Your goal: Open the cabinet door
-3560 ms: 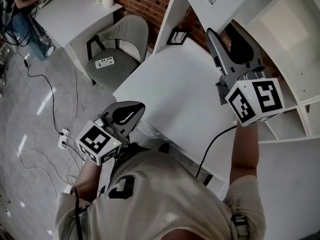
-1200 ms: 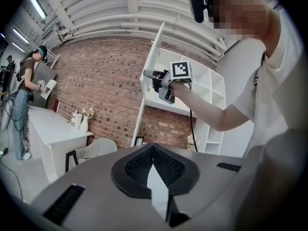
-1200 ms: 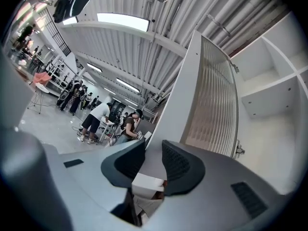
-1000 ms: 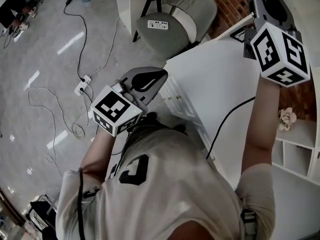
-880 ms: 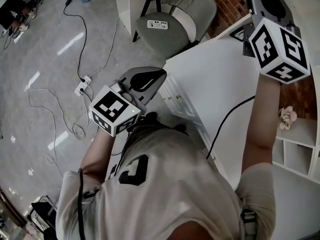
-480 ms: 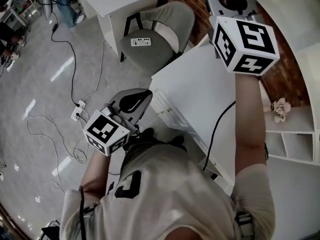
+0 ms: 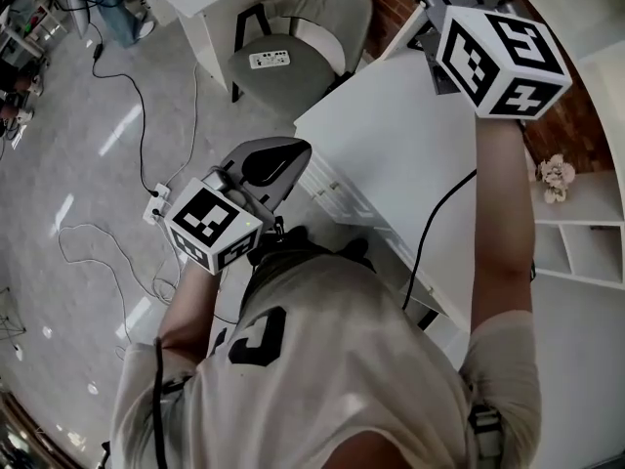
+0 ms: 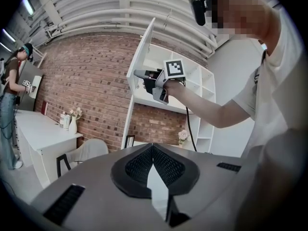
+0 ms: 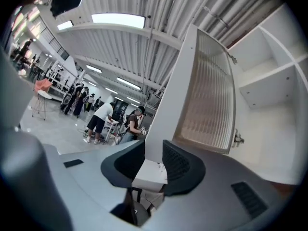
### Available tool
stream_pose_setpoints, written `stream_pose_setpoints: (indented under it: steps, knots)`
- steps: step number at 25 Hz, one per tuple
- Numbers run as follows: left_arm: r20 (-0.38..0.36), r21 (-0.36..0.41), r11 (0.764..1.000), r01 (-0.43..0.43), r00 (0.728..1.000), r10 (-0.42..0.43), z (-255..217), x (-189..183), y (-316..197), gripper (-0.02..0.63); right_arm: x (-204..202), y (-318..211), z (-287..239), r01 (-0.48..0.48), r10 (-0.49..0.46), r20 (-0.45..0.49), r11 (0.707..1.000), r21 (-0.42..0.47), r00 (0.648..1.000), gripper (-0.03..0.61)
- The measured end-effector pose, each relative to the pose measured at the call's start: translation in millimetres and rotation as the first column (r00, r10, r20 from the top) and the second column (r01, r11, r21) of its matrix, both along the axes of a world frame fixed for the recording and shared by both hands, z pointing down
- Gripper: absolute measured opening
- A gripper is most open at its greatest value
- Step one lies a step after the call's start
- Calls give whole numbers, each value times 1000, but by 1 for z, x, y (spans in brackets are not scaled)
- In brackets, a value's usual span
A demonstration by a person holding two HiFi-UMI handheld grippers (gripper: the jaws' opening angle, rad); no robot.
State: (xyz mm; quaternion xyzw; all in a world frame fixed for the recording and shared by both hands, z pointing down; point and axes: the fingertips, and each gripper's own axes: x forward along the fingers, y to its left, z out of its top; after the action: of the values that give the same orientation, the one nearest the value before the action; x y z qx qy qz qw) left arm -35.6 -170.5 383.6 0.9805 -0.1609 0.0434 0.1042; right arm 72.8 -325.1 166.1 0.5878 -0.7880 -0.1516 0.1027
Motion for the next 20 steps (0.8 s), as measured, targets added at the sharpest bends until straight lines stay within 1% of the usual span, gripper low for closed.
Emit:
stream_pose_setpoints:
  steps: [2, 5, 7, 10, 14, 17, 20]
  knots:
    - [0, 0, 1000, -23, 1000, 23, 0, 5, 1, 17, 12, 13, 4, -13, 14, 51, 1000, -7, 999, 121]
    - [5, 2, 998, -55, 998, 55, -2, 13, 0, 17, 26, 28, 12, -37, 39, 65, 999, -29, 997, 110]
    - [5, 3, 997, -76, 997, 76, -4, 18, -1, 17, 29, 39, 19, -30, 33, 74, 998, -49, 997, 72]
    - [3, 6, 995, -99, 995, 99, -6, 26, 0, 17, 27, 65, 30, 15, -7, 106, 997, -76, 994, 46]
    - [2, 8, 992, -122, 993, 122, -6, 41, 2, 17, 20, 106, 53, 87, -70, 134, 988, -125, 988, 35]
    - [8, 8, 989, -148, 989, 148, -8, 52, 6, 17, 21, 134, 70, 103, -63, 218, 979, -178, 974, 34]
    - [13, 9, 985, -174, 985, 174, -11, 64, 13, 17, 30, 158, 81, 83, -21, 289, 975, -206, 957, 34]
